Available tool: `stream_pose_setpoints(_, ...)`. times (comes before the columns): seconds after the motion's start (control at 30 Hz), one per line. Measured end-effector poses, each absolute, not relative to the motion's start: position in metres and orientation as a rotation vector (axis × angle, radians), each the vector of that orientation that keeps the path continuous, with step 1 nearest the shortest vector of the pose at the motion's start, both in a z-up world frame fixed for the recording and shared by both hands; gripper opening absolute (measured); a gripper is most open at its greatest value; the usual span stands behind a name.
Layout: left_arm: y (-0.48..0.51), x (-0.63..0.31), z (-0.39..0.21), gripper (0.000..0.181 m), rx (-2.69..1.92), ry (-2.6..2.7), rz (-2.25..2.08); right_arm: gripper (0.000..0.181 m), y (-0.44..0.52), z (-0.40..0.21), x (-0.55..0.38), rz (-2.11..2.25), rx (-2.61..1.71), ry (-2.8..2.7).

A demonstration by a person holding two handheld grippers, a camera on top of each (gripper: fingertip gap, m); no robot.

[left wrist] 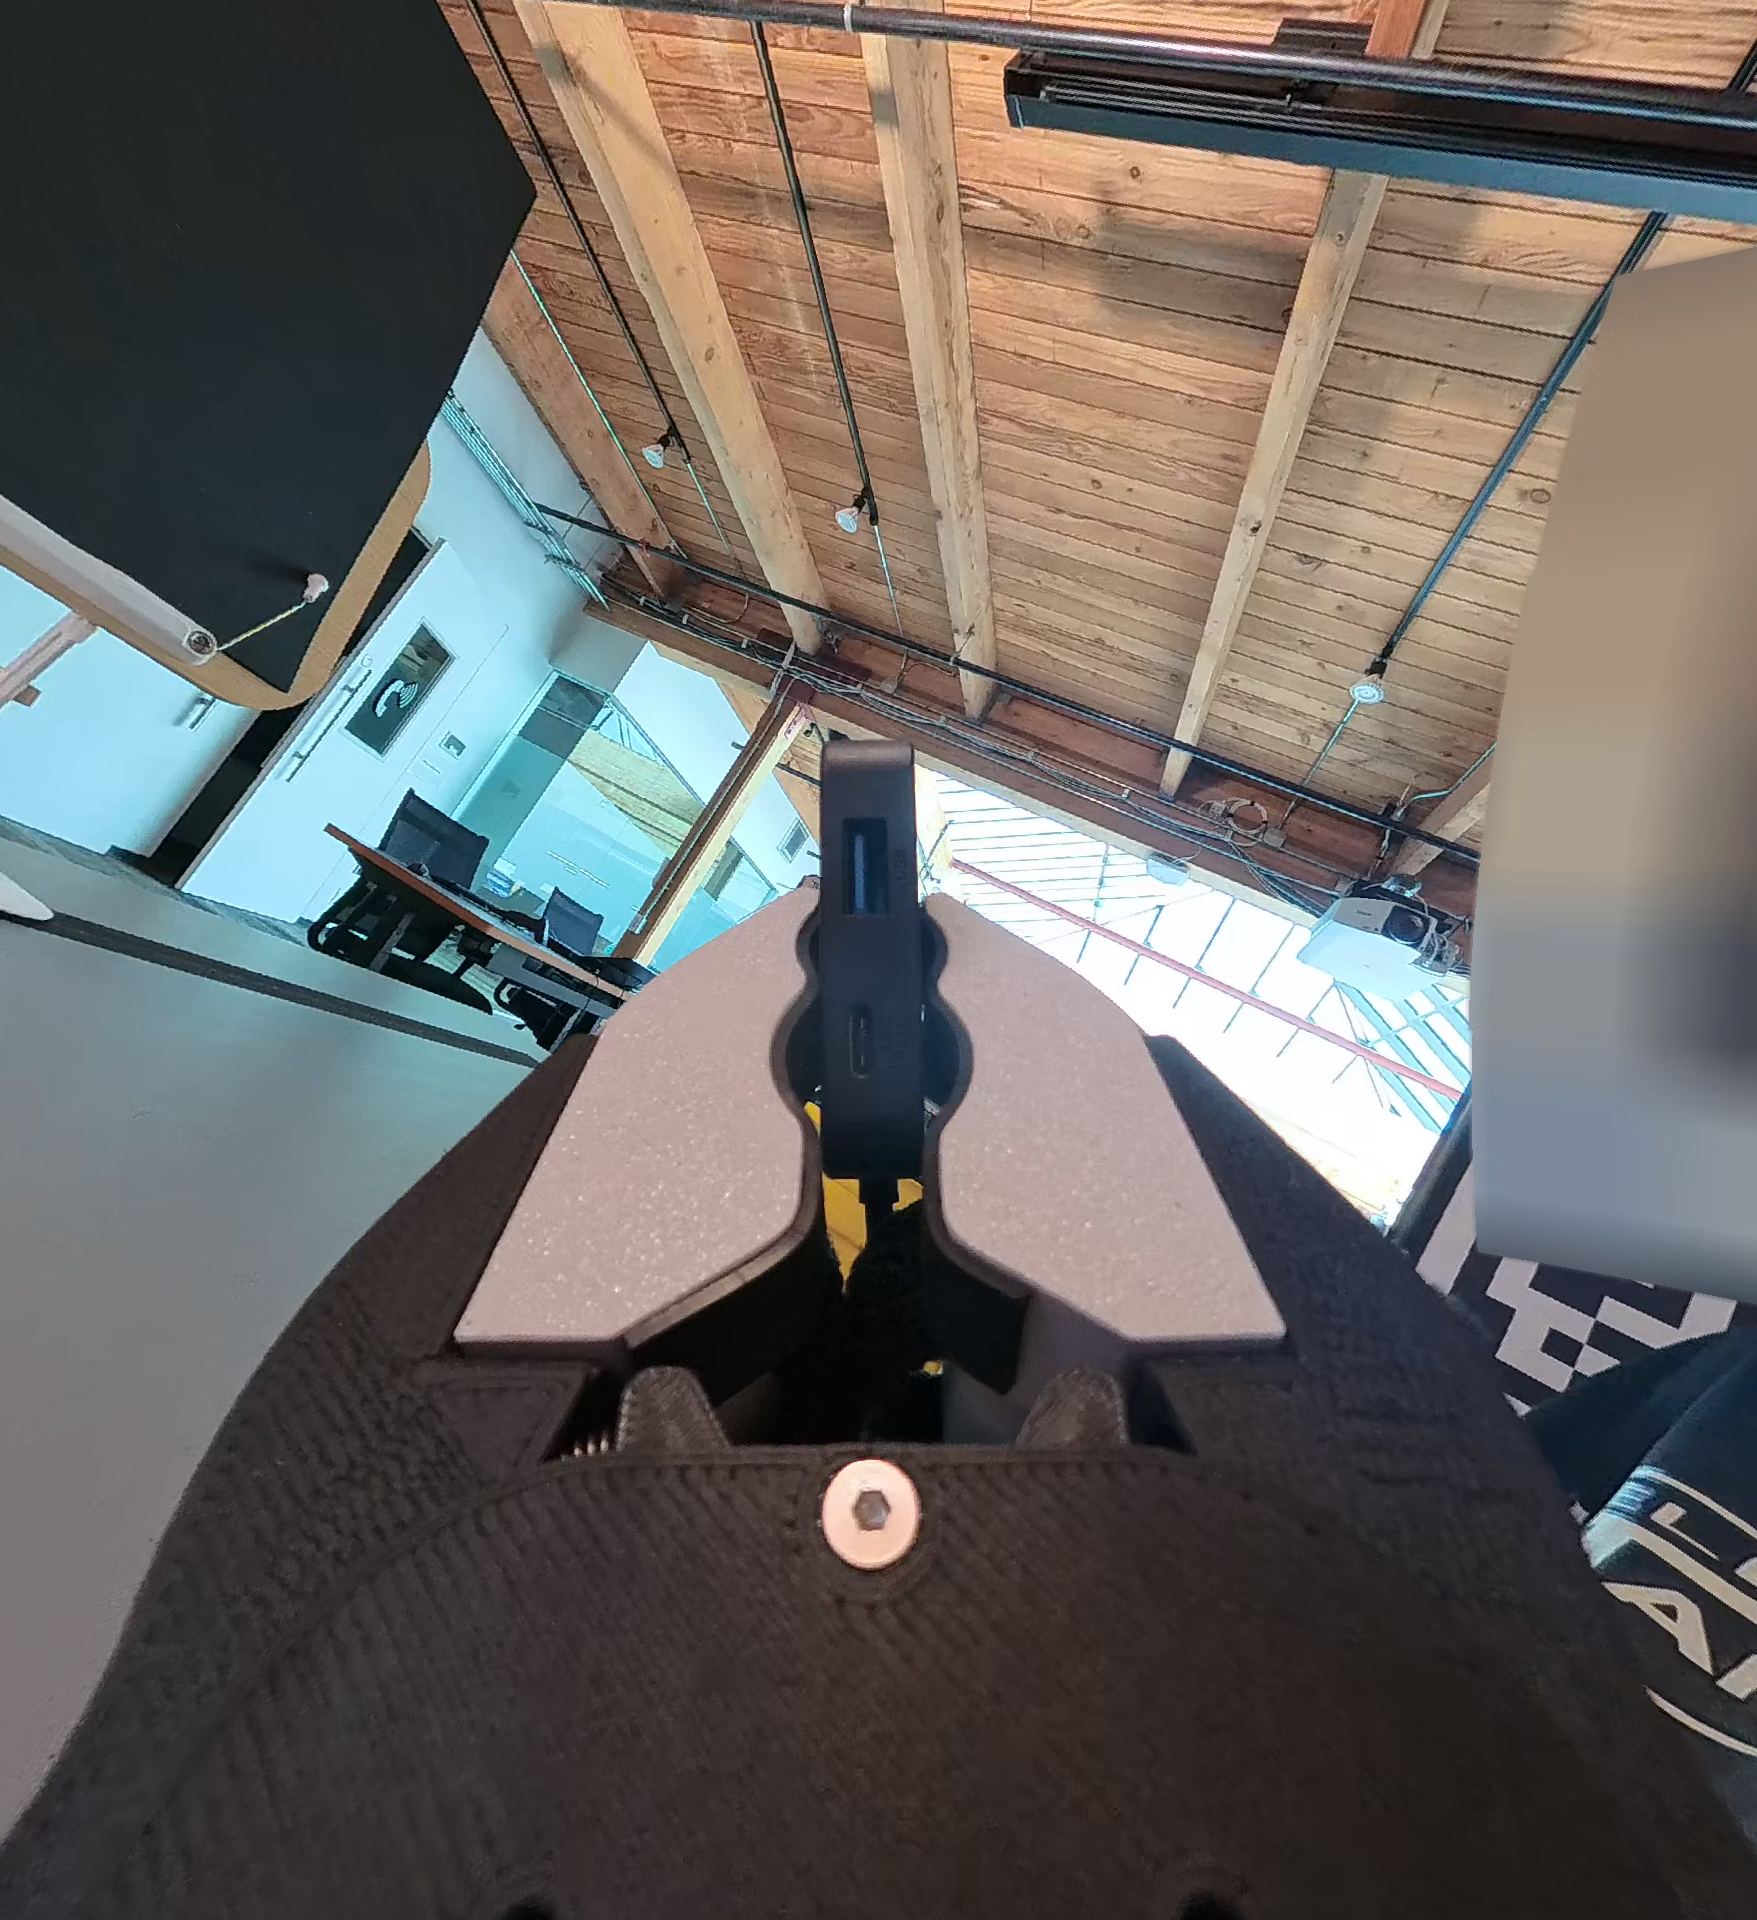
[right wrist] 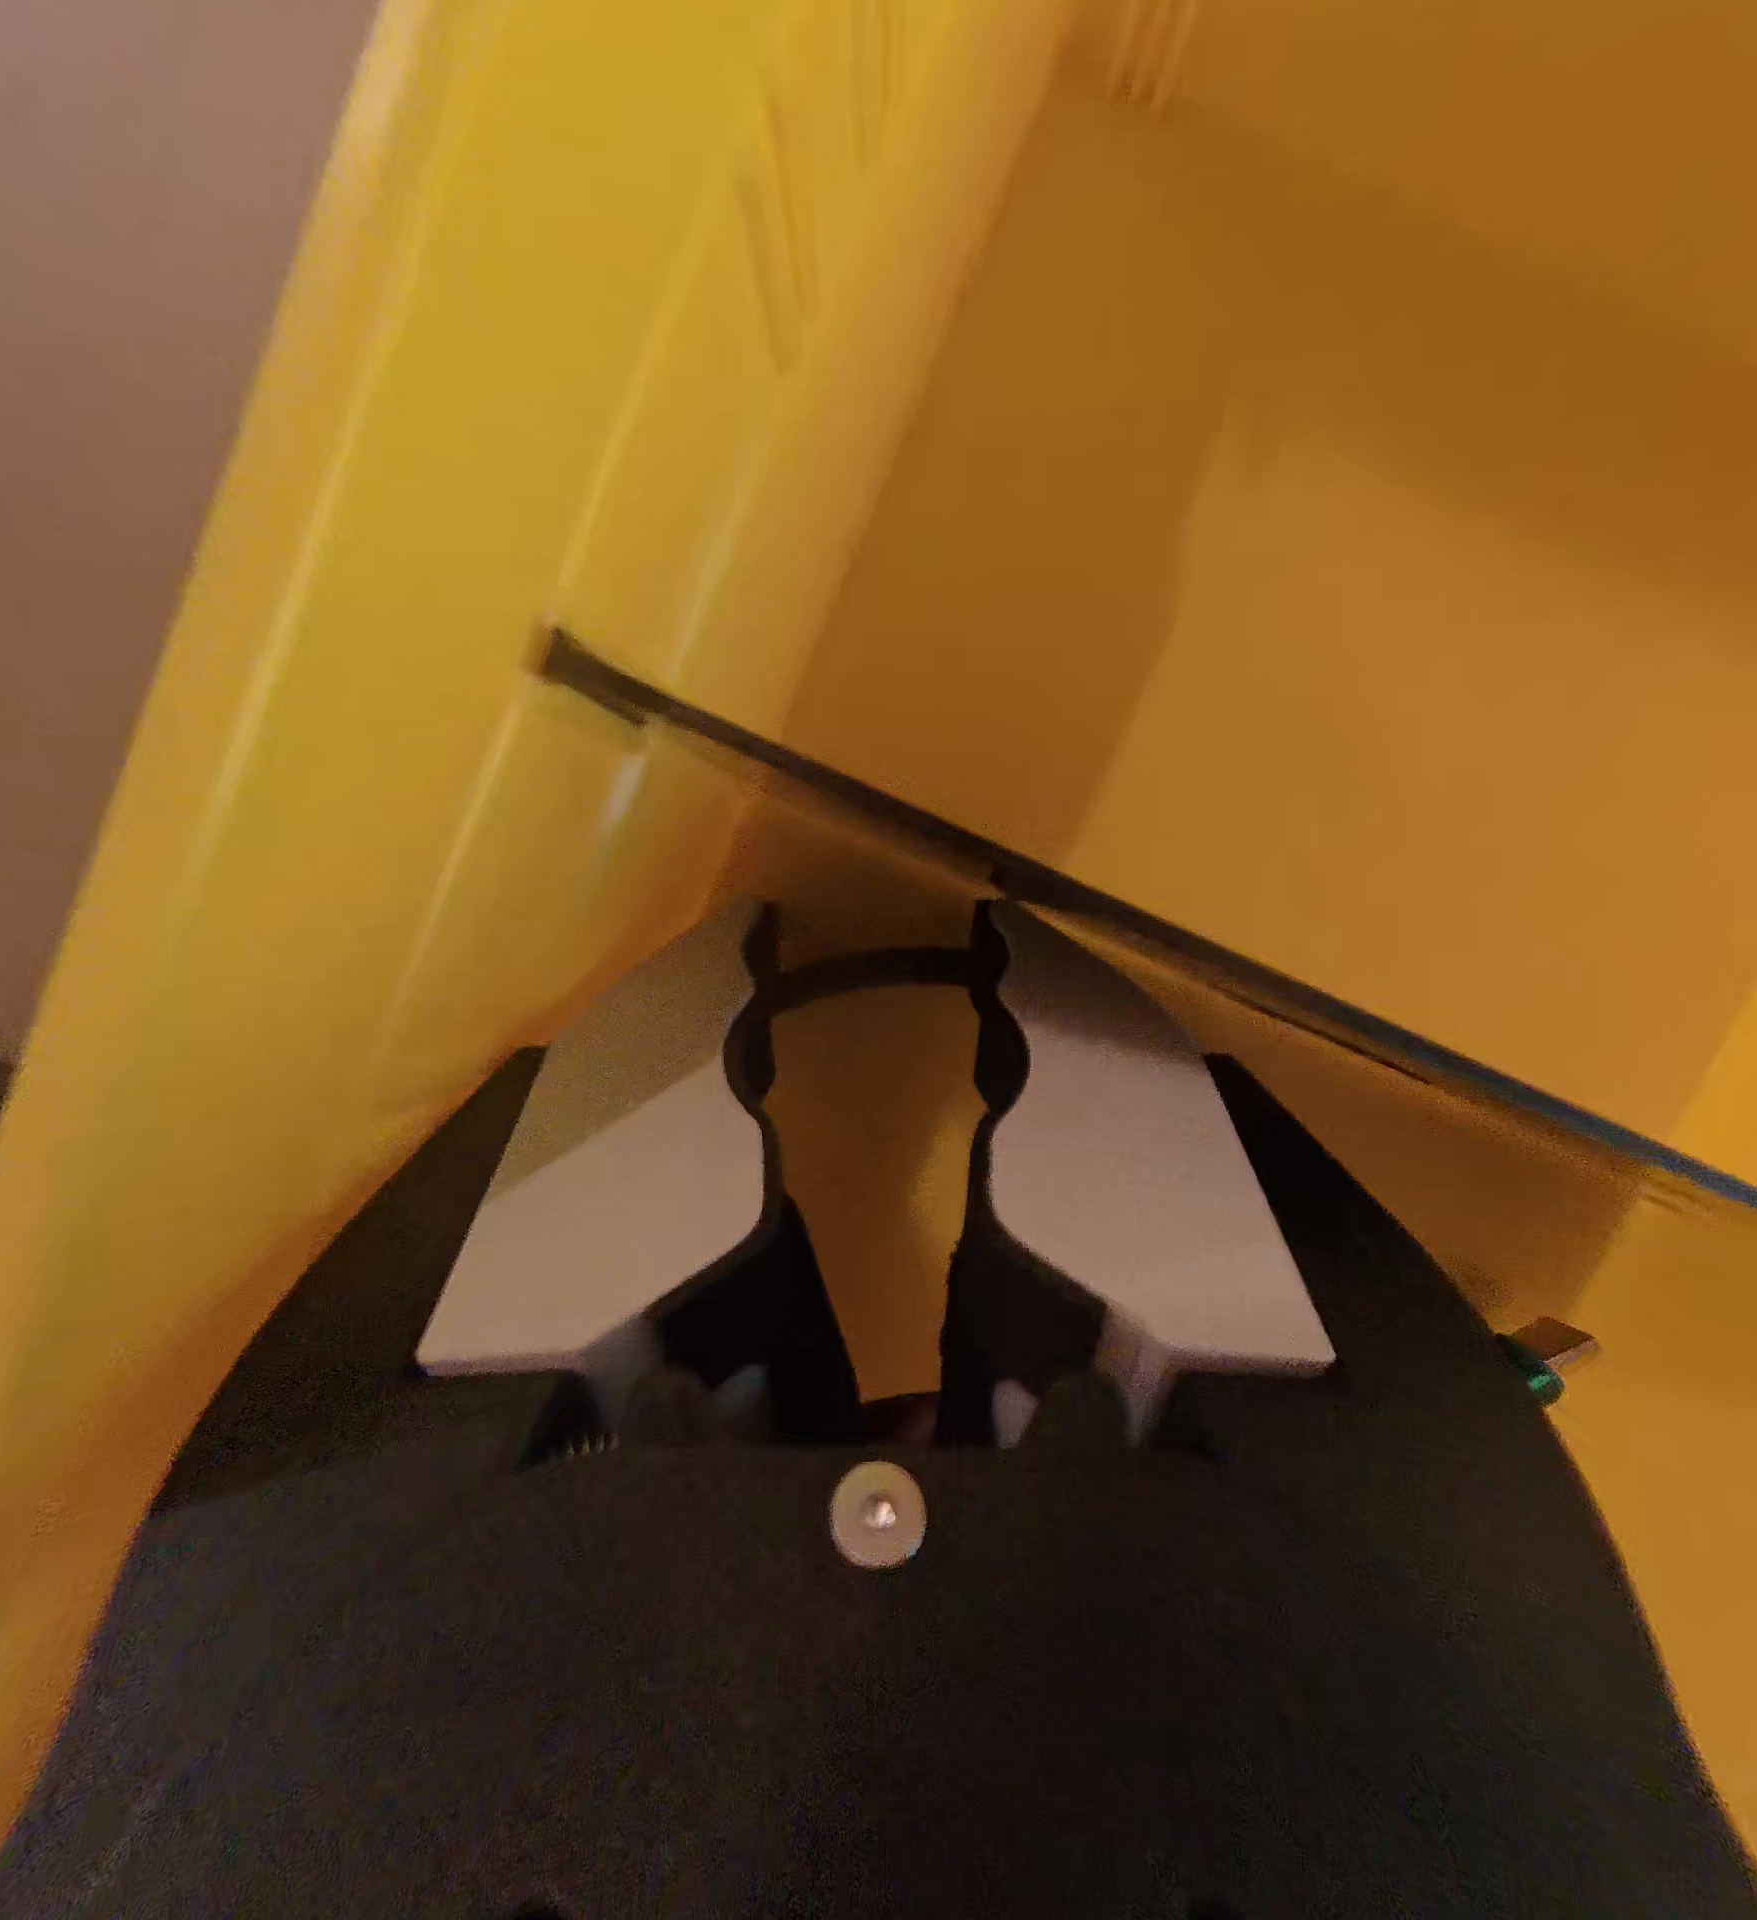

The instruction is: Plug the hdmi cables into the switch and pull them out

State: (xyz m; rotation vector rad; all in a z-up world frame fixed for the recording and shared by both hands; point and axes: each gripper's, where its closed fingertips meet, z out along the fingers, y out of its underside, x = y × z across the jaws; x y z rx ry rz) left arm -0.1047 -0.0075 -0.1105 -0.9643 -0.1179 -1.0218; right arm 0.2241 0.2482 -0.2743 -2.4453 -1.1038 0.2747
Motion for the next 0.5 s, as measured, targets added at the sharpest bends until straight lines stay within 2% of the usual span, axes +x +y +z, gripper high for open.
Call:
stream_pose_setpoints(0.1,-0.007,-0.104,-0.111,0.013,-0.968,-0.114,-1.017,0.037,0.247,-0.262,0.224,0.319,-2.400,-1.081)
stream_pose_setpoints(0.23,-0.007,-0.103,-0.111,0.013,-0.974,-0.111,-1.013,0.040,0.251,-0.215,0.228,0.380,-2.237,-0.961)
stream_pose_setpoints(0.3,-0.006,-0.103,-0.111,0.013,-0.976,-0.110,-1.011,0.062,0.249,-0.178,0.223,0.450,-2.050,-0.932)
stream_pose_setpoints(0.37,-0.006,-0.102,-0.111,0.013,-0.978,-0.107,-1.010,0.069,0.239,-0.139,0.219,0.550,-1.855,-0.889)
stream_pose_setpoints(0.5,-0.006,-0.102,-0.111,0.013,-0.978,-0.104,-1.007,0.100,0.213,-0.086,0.212,0.715,-1.600,-0.859)
